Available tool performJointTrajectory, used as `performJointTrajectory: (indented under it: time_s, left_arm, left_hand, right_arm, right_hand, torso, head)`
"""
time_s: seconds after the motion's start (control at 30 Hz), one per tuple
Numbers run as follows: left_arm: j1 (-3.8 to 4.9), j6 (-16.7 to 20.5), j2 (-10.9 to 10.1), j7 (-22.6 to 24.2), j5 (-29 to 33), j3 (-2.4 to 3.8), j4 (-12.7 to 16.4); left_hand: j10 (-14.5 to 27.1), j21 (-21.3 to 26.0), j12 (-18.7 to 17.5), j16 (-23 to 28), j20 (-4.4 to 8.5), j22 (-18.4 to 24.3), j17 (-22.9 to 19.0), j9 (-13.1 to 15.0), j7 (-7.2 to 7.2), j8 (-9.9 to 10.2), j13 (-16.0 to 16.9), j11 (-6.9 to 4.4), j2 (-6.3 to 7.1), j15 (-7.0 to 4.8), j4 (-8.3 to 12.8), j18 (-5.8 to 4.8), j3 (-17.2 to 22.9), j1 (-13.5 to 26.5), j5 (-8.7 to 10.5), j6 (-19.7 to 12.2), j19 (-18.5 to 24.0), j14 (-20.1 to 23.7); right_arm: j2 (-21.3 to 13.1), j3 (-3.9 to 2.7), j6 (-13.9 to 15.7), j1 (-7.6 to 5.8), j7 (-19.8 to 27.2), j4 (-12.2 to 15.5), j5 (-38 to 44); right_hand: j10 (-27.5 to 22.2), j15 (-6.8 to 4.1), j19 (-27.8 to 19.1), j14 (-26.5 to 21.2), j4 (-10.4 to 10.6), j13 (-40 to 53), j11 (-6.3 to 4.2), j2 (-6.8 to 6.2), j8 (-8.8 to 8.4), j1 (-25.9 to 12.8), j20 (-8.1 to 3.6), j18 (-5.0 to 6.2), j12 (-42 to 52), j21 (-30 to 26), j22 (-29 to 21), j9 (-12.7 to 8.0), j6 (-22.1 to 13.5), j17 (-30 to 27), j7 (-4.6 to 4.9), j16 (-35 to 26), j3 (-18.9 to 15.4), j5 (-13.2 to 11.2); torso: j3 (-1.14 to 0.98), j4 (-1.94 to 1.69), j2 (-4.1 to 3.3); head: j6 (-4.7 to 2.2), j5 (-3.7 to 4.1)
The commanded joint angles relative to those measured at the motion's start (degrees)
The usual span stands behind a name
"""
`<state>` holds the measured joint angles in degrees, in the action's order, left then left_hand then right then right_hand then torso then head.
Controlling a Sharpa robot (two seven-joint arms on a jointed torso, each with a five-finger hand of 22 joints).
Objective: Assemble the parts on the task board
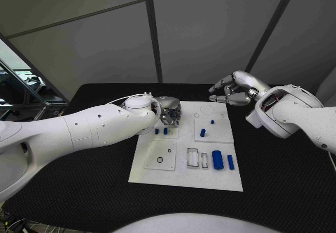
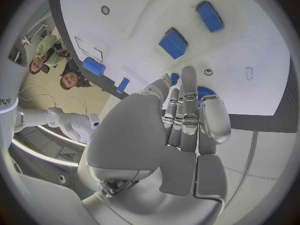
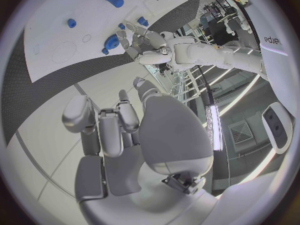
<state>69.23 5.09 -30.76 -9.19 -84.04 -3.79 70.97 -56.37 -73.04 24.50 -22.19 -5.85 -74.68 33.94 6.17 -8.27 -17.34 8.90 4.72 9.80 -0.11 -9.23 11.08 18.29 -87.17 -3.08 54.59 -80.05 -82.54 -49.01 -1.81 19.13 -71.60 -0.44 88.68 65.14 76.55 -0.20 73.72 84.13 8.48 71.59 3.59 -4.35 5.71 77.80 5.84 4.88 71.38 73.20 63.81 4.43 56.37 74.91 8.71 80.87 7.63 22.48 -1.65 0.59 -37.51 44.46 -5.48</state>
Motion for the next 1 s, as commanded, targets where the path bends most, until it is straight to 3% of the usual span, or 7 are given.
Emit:
performJointTrajectory:
  time_s: [0.03, 1.0]
  left_arm:
    - [0.03, -0.6, 0.3, 0.0, -0.4, 0.02, -0.2]
    - [-0.51, -2.2, 1.9, 1.5, -0.4, -0.06, -2.5]
  left_hand:
    - [-0.9, -0.3, -0.5, -0.3, 0.19, -0.2, -0.1, -0.1, 0.02, 0.5, -0.4, -0.05, 0.03, -0.14, 0.1, -6.56, 0.8, -0.5, 0.05, 0.7, -0.5, -0.1]
    - [-5.7, -0.7, -5.4, -1.5, 0.4, -1.2, -0.5, -1.1, 0.09, 3.6, -3.5, -0.27, 0.87, -0.36, 2.8, -6.71, 7.5, 0.7, 0.05, 4.2, -0.8, 0.5]
  right_arm:
    - [0.1, -0.04, -0.1, -0.12, 0.3, 0.1, 0.2]
    - [0.3, -0.04, -0.1, -0.12, 0.3, 0.2, 0.3]
  right_hand:
    - [-0.2, -0.45, 0.0, 2.7, 0.2, 0.0, 0.05, 0.16, -0.18, 0.6, -0.18, 0.78, 0.2, -0.1, 0.1, 0.0, 0.1, 0.8, 0.02, -0.2, 0.4, 0.4]
    - [0.0, -0.45, 0.1, 2.7, 0.2, 0.3, 0.05, 0.16, -0.17, 0.7, -0.19, 0.76, 0.5, -0.1, 0.2, 0.1, 0.2, 0.9, 0.02, -0.2, 0.5, 0.8]
  torso:
    - [0.0, -0.02, -0.02]
    - [0.01, 0.01, 0.02]
  head:
    - [0.03, -0.04]
    - [0.14, 0.06]
